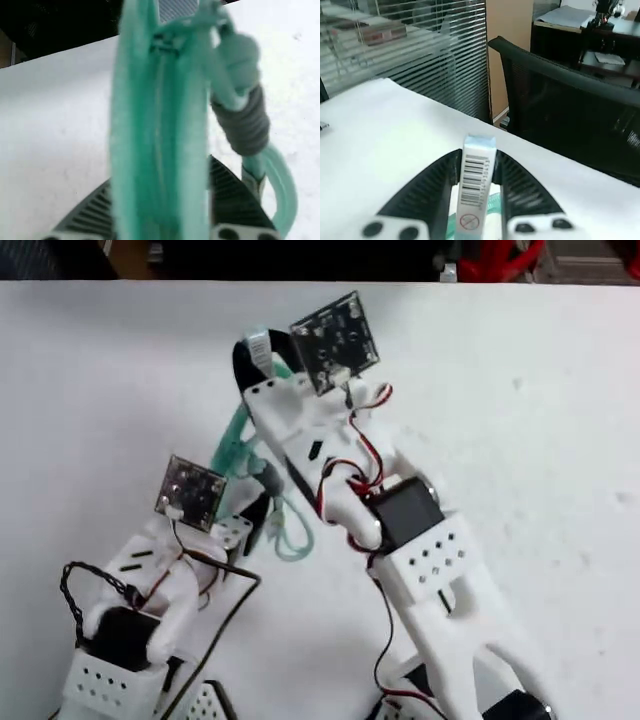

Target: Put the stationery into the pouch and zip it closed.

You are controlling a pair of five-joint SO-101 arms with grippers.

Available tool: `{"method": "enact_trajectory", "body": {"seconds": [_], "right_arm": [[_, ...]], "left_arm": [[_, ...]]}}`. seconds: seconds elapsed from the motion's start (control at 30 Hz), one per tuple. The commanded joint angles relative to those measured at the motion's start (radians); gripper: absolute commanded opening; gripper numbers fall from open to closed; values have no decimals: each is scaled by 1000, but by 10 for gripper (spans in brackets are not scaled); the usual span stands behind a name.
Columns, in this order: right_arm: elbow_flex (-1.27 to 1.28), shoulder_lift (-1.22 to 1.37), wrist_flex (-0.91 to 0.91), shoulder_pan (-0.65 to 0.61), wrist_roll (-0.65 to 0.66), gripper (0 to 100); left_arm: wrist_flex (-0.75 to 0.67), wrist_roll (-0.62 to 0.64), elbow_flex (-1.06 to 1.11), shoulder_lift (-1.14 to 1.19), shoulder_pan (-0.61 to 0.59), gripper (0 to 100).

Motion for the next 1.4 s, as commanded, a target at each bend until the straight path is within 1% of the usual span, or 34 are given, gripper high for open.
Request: {"method": "enact_trajectory", "body": {"seconds": [0.0, 0.2, 0.23, 0.27, 0.4, 0.43, 0.53, 0.67, 0.8, 0.87, 0.93, 1.03, 1.2, 1.37], "right_arm": [[12, -10, -27, 12, -21, 17], [114, -56, -21, 16, -20, 19], [124, -71, -18, 16, -20, 32], [129, -87, -5, 18, -20, 63], [129, -173, 73, 15, -20, 270], [127, -203, 87, 13, -20, 297], [127, -308, 136, 16, -17, 282], [135, -400, 275, 4, 74, 236], [178, -404, 427, -113, 222, 200], [230, -410, 432, -182, 296, 190], [275, -406, 401, -226, 334, 188], [324, -404, 329, -236, 318, 197], [341, -406, 312, -239, 310, 204], [344, -403, 229, -236, 313, 201]], "left_arm": [[-9, 6, -9, -2, -4, 196], [-9, 5, -11, -2, -2, 196], [-9, 5, -11, -2, -2, 196], [-9, 5, -11, -2, -2, 196], [-9, 5, -11, -2, -2, 196], [-9, 5, -11, -2, -2, 196], [-9, 5, -11, -2, -2, 196], [-9, 5, -11, -2, -2, 194], [-11, 8, -14, -2, -1, 178], [-11, 5, -18, -2, 5, 138], [-9, 3, -20, -2, 19, 111], [-6, -26, -17, -2, 36, 110], [-6, -31, -17, -2, 42, 110], [-9, -31, -17, -2, 42, 110]]}}
